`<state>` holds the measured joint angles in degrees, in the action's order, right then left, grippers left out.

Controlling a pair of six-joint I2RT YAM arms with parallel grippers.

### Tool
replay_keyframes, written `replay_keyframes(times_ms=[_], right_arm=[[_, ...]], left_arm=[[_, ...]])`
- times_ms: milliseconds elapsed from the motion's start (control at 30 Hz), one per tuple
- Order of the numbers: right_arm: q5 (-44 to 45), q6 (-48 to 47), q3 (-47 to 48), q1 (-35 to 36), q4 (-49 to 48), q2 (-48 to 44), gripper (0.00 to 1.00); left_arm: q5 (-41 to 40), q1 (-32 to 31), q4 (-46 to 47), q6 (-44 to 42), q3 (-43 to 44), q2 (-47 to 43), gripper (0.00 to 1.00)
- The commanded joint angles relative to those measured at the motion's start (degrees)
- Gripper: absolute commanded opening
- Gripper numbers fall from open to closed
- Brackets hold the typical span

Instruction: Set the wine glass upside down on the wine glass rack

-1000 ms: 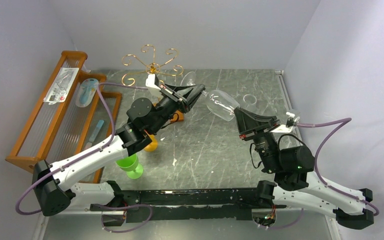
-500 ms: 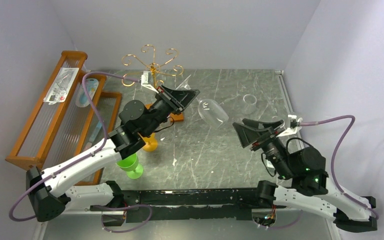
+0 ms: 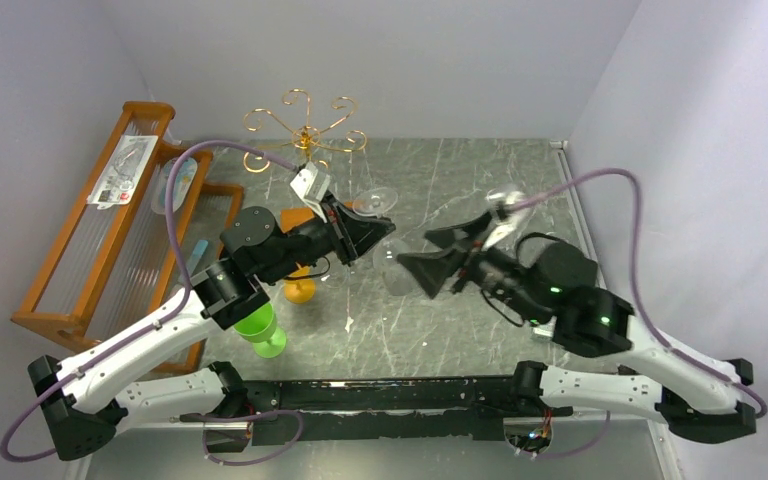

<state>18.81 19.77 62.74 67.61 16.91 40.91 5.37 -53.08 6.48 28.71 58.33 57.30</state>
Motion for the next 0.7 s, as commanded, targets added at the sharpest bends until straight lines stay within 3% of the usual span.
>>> replay_keyframes(times_ms=[0,233,400,667], right_arm=[[-9.64,-2.01,-0.35,0.32,-1.58,5.32,0.79],[-10.38,-0.30,-6.25,0.27,-11.61,5.27,0.77],[-8.33,-0.11,-12.52,0.32,-22.90,2.83,0.67],[-7.06,-2.66,-12.72,0.28,-22.19,3.94,0.43]], left_arm=[[10.40,-0.09,2.49,-6.21,-0.08,-2.68,0.05],[11.89,-0.09,4.41,-4.54,-2.12,-4.21,0.05],[13.77,-0.11,7.29,-2.33,-3.11,-3.65,0.05],[15.47,-0.07,3.99,-2.90,-1.55,-3.43,0.05]])
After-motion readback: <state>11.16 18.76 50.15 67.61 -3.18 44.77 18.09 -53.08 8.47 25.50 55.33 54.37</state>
